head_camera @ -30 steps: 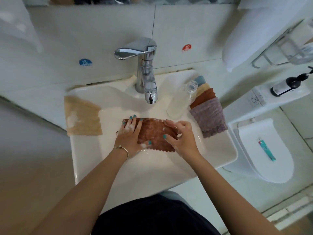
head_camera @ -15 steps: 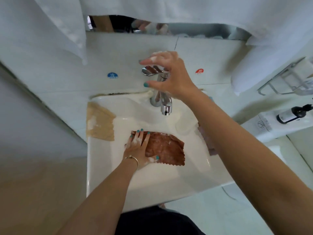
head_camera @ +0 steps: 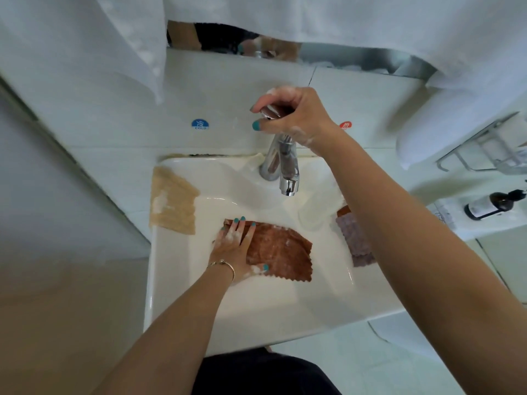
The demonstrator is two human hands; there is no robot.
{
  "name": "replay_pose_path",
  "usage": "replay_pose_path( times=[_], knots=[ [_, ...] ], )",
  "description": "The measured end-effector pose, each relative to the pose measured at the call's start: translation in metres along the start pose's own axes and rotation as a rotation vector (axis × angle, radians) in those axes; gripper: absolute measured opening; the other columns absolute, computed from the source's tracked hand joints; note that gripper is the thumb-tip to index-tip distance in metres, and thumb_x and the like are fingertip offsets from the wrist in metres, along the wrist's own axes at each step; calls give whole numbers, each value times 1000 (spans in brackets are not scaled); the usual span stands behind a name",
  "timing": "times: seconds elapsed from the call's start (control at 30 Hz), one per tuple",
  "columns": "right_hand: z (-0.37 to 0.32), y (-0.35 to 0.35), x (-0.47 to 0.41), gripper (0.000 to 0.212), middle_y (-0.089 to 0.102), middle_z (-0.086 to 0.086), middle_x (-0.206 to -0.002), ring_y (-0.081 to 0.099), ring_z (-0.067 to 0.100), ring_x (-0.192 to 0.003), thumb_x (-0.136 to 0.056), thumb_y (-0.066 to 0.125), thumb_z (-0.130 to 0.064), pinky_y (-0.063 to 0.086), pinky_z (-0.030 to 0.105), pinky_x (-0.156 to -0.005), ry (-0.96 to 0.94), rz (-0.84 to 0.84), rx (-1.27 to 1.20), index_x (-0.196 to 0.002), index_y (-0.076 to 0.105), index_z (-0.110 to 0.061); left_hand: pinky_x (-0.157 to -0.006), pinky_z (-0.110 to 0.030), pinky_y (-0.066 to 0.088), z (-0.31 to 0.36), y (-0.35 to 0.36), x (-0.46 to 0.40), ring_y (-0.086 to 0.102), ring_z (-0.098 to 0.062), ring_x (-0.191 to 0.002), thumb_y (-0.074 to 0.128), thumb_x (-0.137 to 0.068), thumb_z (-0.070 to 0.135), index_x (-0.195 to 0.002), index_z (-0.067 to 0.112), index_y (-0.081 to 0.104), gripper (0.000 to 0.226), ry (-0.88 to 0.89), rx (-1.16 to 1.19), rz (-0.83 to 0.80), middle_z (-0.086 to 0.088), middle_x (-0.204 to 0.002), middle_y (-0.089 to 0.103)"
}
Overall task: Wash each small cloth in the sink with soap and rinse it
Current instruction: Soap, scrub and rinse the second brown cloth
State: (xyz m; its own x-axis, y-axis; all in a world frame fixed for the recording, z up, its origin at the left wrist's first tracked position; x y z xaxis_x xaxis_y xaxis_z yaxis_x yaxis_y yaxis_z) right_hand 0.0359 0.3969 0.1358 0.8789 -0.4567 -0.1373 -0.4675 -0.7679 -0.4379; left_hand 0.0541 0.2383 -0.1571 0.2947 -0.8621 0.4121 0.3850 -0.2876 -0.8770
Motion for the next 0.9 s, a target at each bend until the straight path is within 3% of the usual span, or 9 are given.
replay_pose_path(
  times=[0.47, 0.6, 0.67, 0.73, 0.8, 0.9],
  knots=[
    [-1, -2, 1, 24, 60, -21, -67, 54, -6, -64, -71, 80, 6, 43, 14, -67, 49, 4, -8, -81, 70, -13, -117, -43, -16, 0, 3, 2, -33, -19, -142, 34, -78, 86, -149, 26, -26, 110, -19, 7, -11, -3, -154, -37],
    [-5, -2, 6, 27, 60, -14, -84, 55, -5, -75, -71, 83, -4, 43, 12, -73, 58, 26, 71, -88, 69, -21, -116, -43, -18, 0, 3, 3, -36, -19, -140, 36, -80, 83, -148, 26, -28, 109, -22, 15, -31, -3, -152, -39],
    [-9, -5, 21, 36, 58, -16, -102, 52, -1, -96, -72, 84, -18, 37, 9, -86, 0, 147, 260, -98, 65, -33, -116, -43, -18, 1, 3, 7, -35, -19, -141, 37, -80, 82, -148, 26, -27, 109, -24, 11, -40, -2, -152, -40],
    [-14, -5, 55, 40, 54, -23, -107, 48, 4, -108, -71, 82, -27, 35, 19, -97, -100, 332, 338, -104, 62, -37, -116, -42, -17, 1, 3, 11, -34, -19, -142, 38, -80, 82, -149, 26, -26, 110, -37, 35, -47, -2, -152, -39],
    [-4, 0, 98, 34, 54, -19, -103, 53, 13, -107, -73, 77, -31, 41, 30, -97, -103, 469, 235, -100, 60, -39, -117, -42, -17, 0, 6, 18, -34, -19, -142, 39, -80, 81, -149, 26, -25, 109, -61, 57, -59, -2, -153, -39],
    [42, 23, 156, 35, 58, 0, -92, 56, 8, -87, -77, 79, -17, 50, 27, -85, 90, 481, 69, -93, 61, -41, -118, -44, -17, 1, 11, 25, -34, -21, -142, 41, -79, 80, -150, 25, -24, 111, -99, 86, -62, -3, -154, -37]
  ],
)
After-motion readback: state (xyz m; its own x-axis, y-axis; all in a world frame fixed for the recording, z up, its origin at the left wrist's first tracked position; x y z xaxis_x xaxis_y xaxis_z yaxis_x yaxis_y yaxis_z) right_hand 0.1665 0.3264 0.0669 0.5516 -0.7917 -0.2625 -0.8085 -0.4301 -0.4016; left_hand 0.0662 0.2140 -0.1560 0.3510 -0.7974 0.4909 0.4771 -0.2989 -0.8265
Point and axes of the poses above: each hand's wrist, its own x-axis away from the middle knuckle, its own y-axis out of the palm, z = x × y, the point moved 6 cm from there along -x, towards the middle knuckle
